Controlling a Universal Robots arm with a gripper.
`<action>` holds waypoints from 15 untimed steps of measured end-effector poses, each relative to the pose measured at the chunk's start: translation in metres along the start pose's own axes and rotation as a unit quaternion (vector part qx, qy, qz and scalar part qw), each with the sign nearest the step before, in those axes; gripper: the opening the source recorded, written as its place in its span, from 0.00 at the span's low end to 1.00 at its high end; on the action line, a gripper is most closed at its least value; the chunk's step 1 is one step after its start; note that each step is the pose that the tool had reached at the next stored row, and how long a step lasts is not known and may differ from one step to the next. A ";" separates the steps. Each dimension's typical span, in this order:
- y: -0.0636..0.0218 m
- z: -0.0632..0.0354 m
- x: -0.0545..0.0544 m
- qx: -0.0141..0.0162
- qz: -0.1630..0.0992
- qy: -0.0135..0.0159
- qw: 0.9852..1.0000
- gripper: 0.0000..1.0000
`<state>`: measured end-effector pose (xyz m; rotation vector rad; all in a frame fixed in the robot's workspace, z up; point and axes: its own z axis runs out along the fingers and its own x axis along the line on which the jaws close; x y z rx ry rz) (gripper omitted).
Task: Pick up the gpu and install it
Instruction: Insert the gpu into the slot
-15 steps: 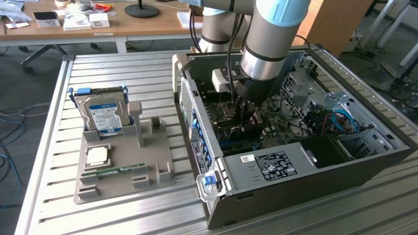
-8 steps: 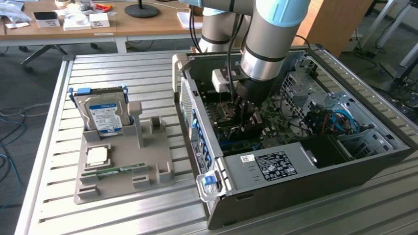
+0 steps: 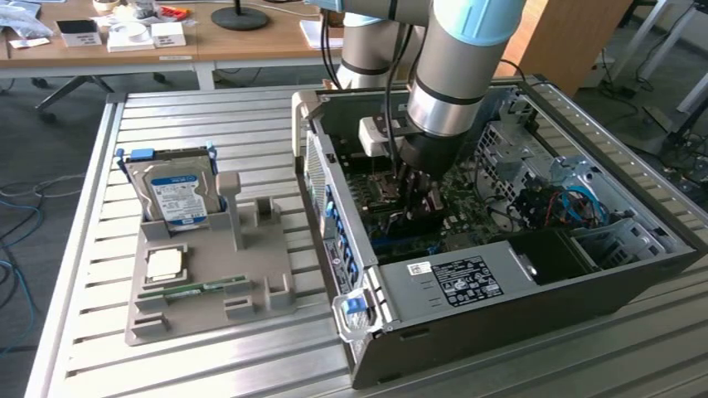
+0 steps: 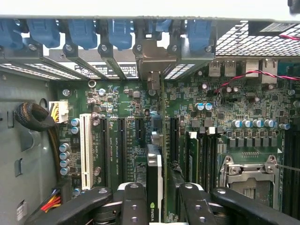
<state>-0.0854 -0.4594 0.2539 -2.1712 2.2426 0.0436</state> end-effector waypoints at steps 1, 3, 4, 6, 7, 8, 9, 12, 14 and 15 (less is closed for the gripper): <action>0.0000 0.0000 0.000 0.000 0.000 0.000 1.000 0.32; 0.0000 0.0000 0.000 0.000 0.000 0.000 1.000 0.32; 0.0000 0.0000 0.000 0.000 0.000 0.000 1.000 0.32; 0.0000 0.0000 0.000 0.000 0.000 0.000 1.000 0.32; 0.0000 0.0000 0.000 0.000 0.000 0.000 1.000 0.32; 0.0000 0.0000 0.000 0.000 0.000 0.000 1.000 0.32; 0.0000 0.0001 0.000 0.000 0.000 -0.001 1.000 0.32; 0.0000 0.0000 0.002 0.000 0.000 -0.003 1.000 0.32; -0.0001 0.0000 0.003 0.000 0.000 -0.004 1.000 0.32; -0.0001 0.0000 0.003 0.000 0.000 -0.004 1.000 0.32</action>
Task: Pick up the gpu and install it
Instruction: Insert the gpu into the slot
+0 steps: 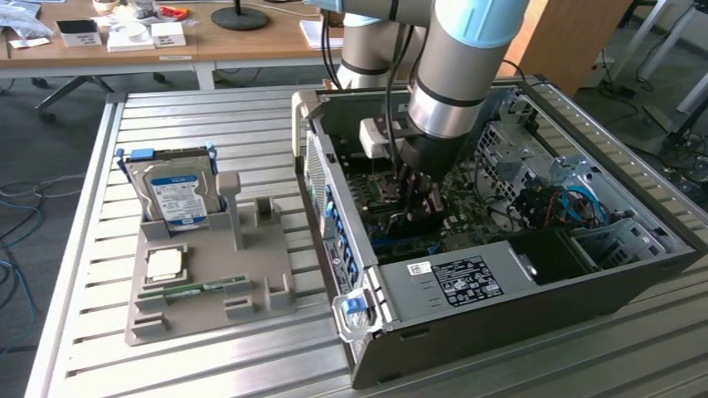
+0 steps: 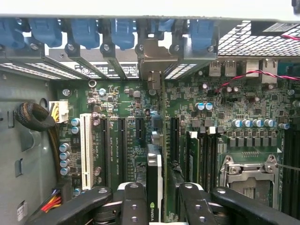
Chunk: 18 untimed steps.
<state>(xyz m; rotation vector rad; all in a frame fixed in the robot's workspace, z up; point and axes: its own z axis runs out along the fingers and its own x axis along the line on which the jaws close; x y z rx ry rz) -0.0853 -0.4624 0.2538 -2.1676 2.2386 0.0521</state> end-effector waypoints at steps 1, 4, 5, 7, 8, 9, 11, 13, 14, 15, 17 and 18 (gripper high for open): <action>0.0000 0.0002 0.000 0.000 0.000 0.000 1.000 0.32; -0.0001 0.0006 0.003 0.000 0.000 0.000 1.000 0.32; 0.0000 0.0006 0.004 0.000 0.000 0.000 1.000 0.32; 0.0000 0.0006 0.004 0.000 0.000 0.000 1.000 0.32; -0.0001 0.0006 0.004 0.000 0.000 0.000 1.000 0.32; -0.0001 0.0008 0.004 0.000 0.000 0.000 1.000 0.32; -0.0002 0.0013 0.003 0.000 0.000 0.000 1.000 0.32; -0.0001 0.0014 0.003 0.000 0.000 -0.001 1.000 0.32; -0.0001 0.0014 0.003 0.000 0.000 -0.001 1.000 0.32; 0.0000 0.0014 0.003 0.000 0.000 -0.001 1.000 0.32; -0.0001 0.0014 0.003 0.000 0.000 -0.001 1.000 0.32; -0.0001 0.0014 0.003 0.000 0.000 -0.001 1.000 0.32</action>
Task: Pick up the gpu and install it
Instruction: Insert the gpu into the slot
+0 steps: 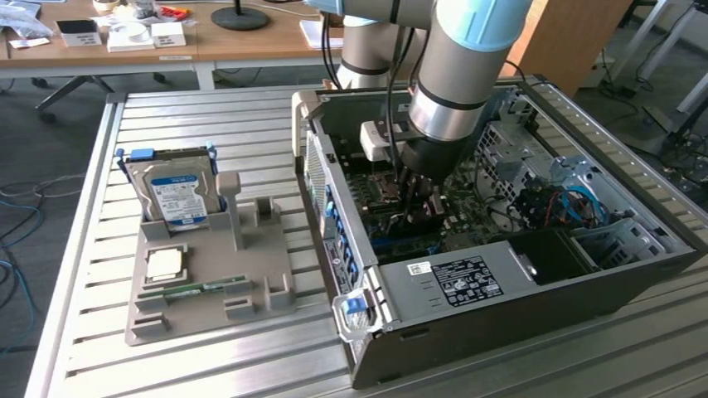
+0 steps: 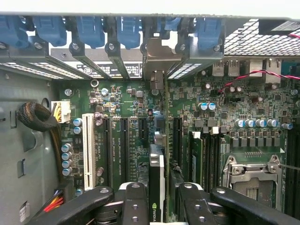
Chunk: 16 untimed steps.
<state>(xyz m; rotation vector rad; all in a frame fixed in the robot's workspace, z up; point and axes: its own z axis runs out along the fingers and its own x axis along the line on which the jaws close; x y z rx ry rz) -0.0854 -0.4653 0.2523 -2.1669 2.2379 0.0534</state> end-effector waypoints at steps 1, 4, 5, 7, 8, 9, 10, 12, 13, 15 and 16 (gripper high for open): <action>0.0000 0.0000 0.000 0.000 0.000 0.000 1.000 0.30; 0.0000 -0.0001 0.000 0.000 0.000 0.000 1.000 0.26; 0.0000 -0.0001 0.000 0.000 0.000 0.000 1.000 0.26; 0.0000 0.0000 0.000 0.000 0.000 0.000 1.000 0.26; 0.0000 0.0000 0.000 0.000 0.000 0.000 1.000 0.26; 0.0000 0.0000 0.000 0.000 0.000 0.000 1.000 0.26; 0.0000 0.0000 0.000 0.000 0.000 0.000 1.000 0.26; 0.0000 0.0000 0.000 0.000 0.000 0.000 1.000 0.26; 0.0000 0.0000 0.000 0.000 0.000 0.000 1.000 0.26; 0.0002 0.0000 0.000 0.000 0.000 0.000 1.000 0.26; 0.0003 0.0000 0.000 0.000 0.000 0.000 1.000 0.26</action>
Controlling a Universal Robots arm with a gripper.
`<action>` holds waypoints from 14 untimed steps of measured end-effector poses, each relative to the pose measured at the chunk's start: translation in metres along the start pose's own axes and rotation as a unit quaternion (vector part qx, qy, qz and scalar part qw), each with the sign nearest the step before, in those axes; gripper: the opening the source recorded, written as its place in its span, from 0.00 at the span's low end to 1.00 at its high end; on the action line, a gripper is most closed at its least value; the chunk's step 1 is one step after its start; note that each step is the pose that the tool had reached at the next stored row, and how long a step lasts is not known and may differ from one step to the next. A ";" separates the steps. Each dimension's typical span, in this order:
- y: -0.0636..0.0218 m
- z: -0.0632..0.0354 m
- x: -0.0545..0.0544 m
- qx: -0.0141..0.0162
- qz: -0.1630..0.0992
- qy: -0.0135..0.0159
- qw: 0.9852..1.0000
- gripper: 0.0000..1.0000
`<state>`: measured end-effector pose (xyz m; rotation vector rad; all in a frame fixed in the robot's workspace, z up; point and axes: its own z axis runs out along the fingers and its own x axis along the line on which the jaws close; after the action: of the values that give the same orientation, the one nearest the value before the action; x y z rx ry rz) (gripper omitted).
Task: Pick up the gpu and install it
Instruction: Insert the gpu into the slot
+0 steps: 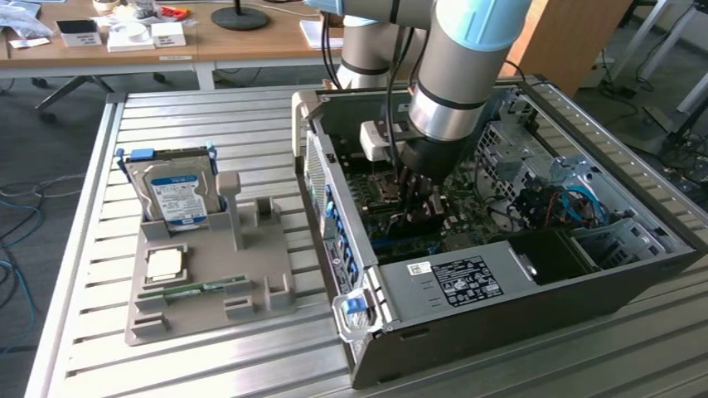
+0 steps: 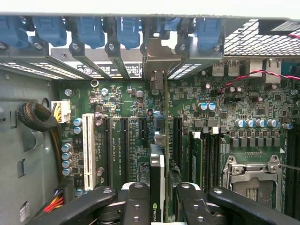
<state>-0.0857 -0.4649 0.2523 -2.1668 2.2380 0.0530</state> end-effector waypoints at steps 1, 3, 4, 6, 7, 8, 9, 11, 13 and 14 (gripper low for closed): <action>0.0003 0.0000 0.000 0.000 0.000 0.000 1.000 0.26; 0.0010 0.0000 0.000 0.000 0.000 0.000 1.000 0.26; 0.0014 0.0000 -0.001 0.000 0.000 0.000 1.000 0.26; 0.0021 -0.0001 -0.001 0.000 0.000 0.000 1.000 0.26; 0.0022 -0.0001 -0.001 0.000 0.000 0.000 1.000 0.26; 0.0023 0.0000 -0.001 0.000 0.000 0.000 1.000 0.26; 0.0023 0.0000 -0.001 0.000 0.000 0.000 1.000 0.26; 0.0023 0.0000 -0.001 0.000 0.002 0.000 1.000 0.26; 0.0022 0.0001 -0.001 0.000 0.003 0.000 1.000 0.26; 0.0020 0.0002 -0.001 0.000 0.004 0.000 1.000 0.26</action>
<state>-0.0876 -0.4636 0.2522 -2.1572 2.2479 0.0528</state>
